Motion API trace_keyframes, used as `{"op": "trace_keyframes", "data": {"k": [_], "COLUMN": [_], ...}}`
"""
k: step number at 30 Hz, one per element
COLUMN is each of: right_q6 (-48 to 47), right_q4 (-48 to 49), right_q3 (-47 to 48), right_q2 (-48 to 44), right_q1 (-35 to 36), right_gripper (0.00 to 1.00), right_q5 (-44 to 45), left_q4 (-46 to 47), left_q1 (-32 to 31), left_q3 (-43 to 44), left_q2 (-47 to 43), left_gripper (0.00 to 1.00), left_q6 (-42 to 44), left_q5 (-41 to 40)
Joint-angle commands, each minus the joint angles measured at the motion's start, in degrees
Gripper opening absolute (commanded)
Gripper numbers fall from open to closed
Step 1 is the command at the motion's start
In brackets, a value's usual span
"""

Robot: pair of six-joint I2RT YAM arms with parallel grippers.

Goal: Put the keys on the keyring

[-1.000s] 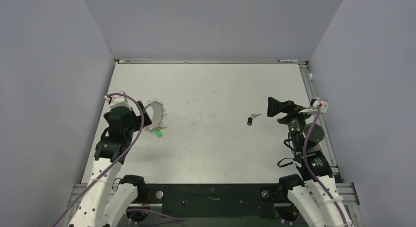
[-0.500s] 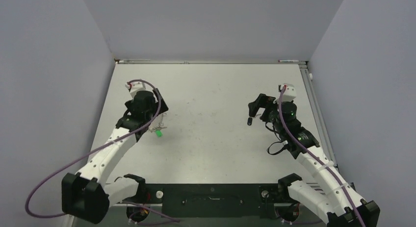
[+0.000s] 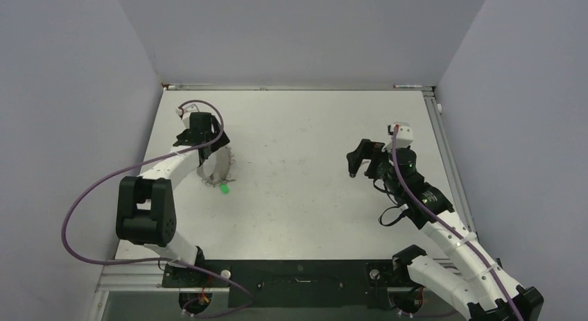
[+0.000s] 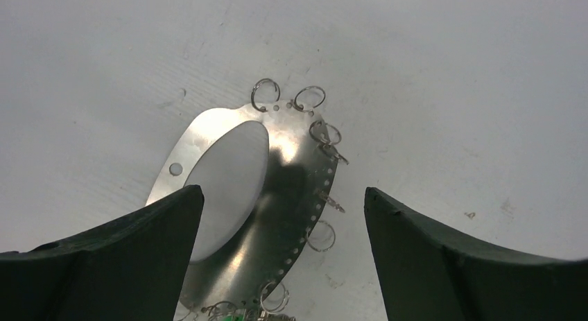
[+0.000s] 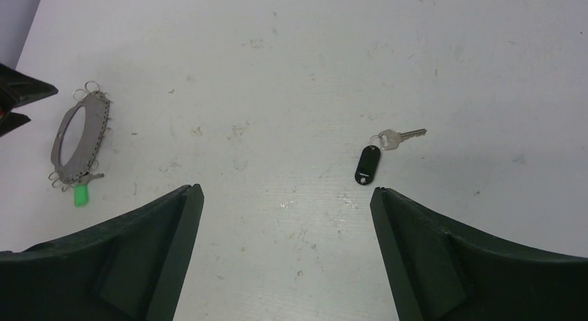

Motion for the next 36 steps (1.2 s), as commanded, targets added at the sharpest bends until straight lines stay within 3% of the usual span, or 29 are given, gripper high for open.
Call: {"op": "trace_keyframes", "data": {"k": [1,5,10,14,21,36], "right_q6": [0.1,0.6,1.3,1.9,2.3,2.8], "right_q4": [-1.4,-2.8,-4.8,-5.5,-6.9,-8.3], "right_q3": [2.9,3.8,4.9,5.7,7.6,8.1], "right_q2": [0.9,0.1,-1.4,-2.5,-3.4,-5.8], "right_q1": [1.7,3.3,4.7,5.4,5.9,6.0], "right_gripper": [0.98,0.98,0.98,0.98,0.98,0.98], "right_q5": [-1.0,-1.2,-0.7,-0.7,-1.0,0.1], "left_q4": [2.2,4.3,4.5,4.4,7.8,9.0], "left_q1": [0.5,0.6,0.3,-2.0,-3.2,-20.0], "left_q3": [5.5,6.7,7.6,6.8,1.9,-4.4], "left_q2": [4.2,7.5,10.7,13.0,15.4,11.2], "left_gripper": [0.82,0.79,0.68,0.70,0.72,0.72], "left_q6": [-0.4,0.2,-1.0,-1.0,-4.7,-12.2], "left_q5": [-0.7,-0.3,2.9,1.8,9.6,11.8]}}
